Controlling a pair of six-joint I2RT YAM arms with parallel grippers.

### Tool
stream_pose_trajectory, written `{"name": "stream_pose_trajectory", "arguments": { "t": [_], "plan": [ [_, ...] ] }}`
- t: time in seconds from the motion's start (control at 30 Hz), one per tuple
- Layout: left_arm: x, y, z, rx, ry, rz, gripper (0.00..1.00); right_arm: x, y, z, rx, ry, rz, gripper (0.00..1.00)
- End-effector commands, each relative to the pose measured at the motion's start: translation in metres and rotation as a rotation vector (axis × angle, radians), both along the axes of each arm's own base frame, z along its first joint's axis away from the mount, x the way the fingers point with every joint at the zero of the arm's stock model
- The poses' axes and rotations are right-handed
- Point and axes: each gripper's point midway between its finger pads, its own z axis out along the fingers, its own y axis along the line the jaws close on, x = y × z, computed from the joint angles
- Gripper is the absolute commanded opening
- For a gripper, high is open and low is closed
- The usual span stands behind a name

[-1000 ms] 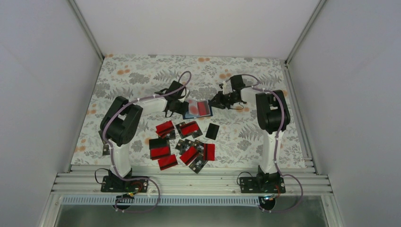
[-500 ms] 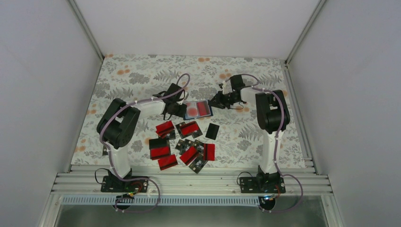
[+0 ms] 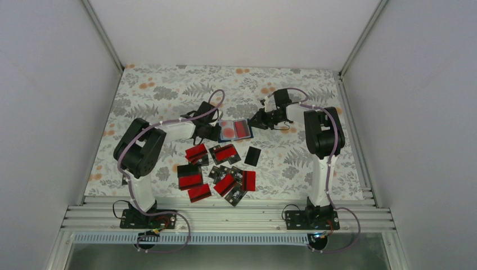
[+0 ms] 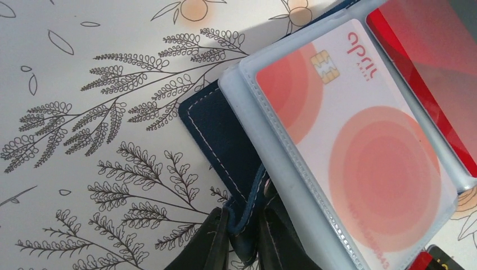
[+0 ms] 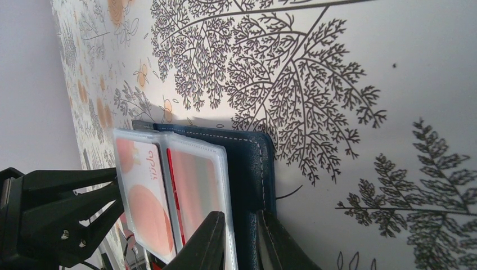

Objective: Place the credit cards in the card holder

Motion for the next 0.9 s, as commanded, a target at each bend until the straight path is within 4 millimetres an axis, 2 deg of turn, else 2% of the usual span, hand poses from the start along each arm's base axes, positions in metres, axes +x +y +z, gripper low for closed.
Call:
{"name": "stream_pose_trajectory", "arguments": {
  "t": [0.0, 0.13, 0.43, 0.67, 0.87],
  "plan": [
    [-0.014, 0.007, -0.011, 0.025, 0.031, -0.005, 0.11, -0.011, -0.006, -0.014, -0.064, 0.039, -0.004, 0.17],
    [-0.013, 0.005, -0.003, -0.001, 0.001, 0.007, 0.03, -0.011, -0.006, -0.011, -0.065, 0.034, -0.004, 0.17],
    [-0.006, -0.005, 0.023, -0.167, -0.052, 0.085, 0.02, -0.017, -0.014, -0.006, -0.086, 0.020, -0.016, 0.21],
    [-0.003, 0.000, 0.033, -0.323, -0.076, 0.141, 0.02, -0.028, -0.020, -0.010, -0.100, 0.028, -0.026, 0.22],
    [-0.004, -0.009, 0.031, -0.437, -0.070, 0.132, 0.02, -0.036, -0.022, -0.014, -0.099, 0.042, -0.028, 0.22]
  ]
}}
